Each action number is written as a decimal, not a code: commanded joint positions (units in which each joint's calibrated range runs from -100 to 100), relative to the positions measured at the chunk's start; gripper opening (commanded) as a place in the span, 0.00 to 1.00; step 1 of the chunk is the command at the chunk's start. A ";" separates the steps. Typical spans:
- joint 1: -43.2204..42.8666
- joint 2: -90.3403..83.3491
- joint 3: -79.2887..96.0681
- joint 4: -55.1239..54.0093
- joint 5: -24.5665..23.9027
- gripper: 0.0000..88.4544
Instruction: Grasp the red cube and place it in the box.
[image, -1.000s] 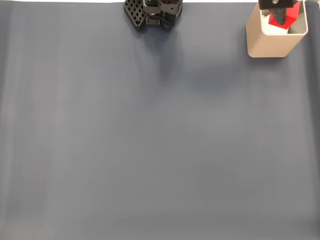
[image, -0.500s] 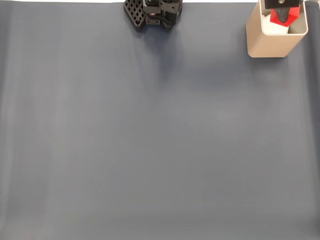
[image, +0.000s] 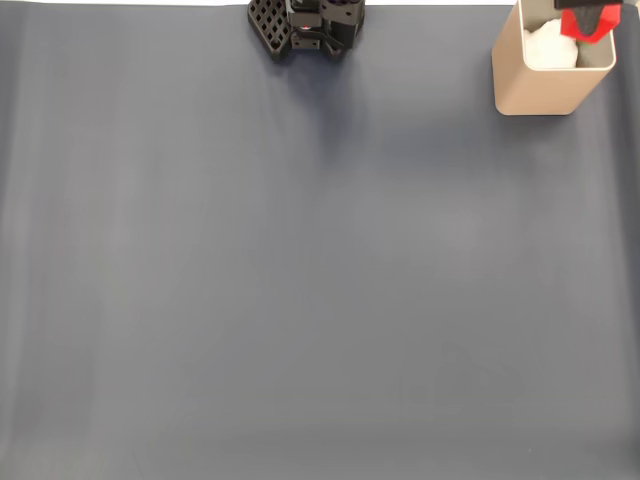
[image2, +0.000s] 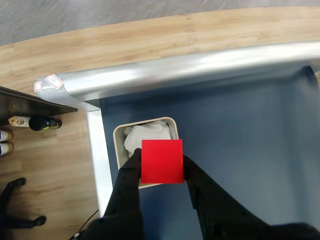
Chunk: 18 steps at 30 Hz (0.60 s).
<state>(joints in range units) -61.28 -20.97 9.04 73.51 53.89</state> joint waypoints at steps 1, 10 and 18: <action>-1.01 -0.17 -3.02 -0.15 -0.49 0.02; -2.15 -0.78 -2.56 0.34 -1.37 0.02; -1.79 -3.29 1.18 0.34 -1.95 0.01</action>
<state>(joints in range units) -62.91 -21.41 10.76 73.51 52.38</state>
